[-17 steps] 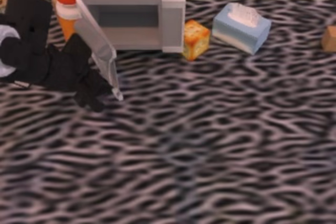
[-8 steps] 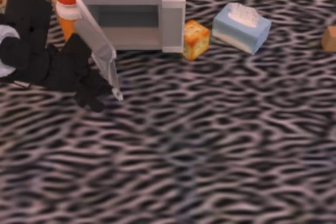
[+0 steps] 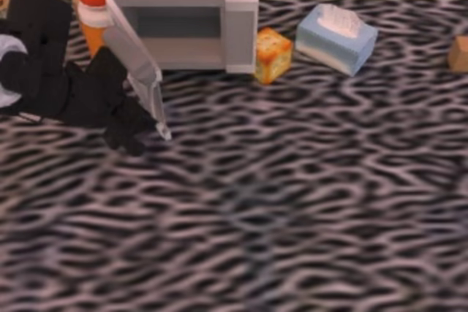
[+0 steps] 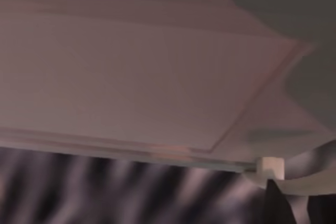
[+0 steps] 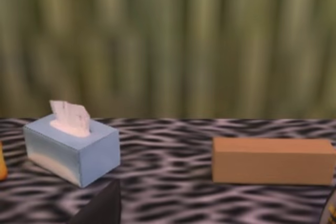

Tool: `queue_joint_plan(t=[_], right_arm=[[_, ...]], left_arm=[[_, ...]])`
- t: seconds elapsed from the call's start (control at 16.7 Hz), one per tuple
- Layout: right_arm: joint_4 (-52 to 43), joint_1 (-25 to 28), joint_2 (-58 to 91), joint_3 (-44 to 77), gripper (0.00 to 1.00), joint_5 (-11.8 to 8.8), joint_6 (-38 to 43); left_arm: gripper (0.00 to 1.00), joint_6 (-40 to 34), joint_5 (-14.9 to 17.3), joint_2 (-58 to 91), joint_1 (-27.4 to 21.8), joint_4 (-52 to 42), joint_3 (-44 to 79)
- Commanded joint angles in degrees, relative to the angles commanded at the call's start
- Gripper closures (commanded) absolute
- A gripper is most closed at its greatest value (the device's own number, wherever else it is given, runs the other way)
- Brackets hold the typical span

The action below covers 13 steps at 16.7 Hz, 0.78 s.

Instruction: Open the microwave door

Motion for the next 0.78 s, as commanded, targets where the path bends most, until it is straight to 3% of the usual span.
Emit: queue_joint_plan(t=[0.78], right_arm=[[0.0, 0.0, 0.0, 0.0, 0.00, 0.0, 0.0]], left_arm=[[1.00, 5.6, 2.4, 0.6, 2.3, -3.1, 1.3]])
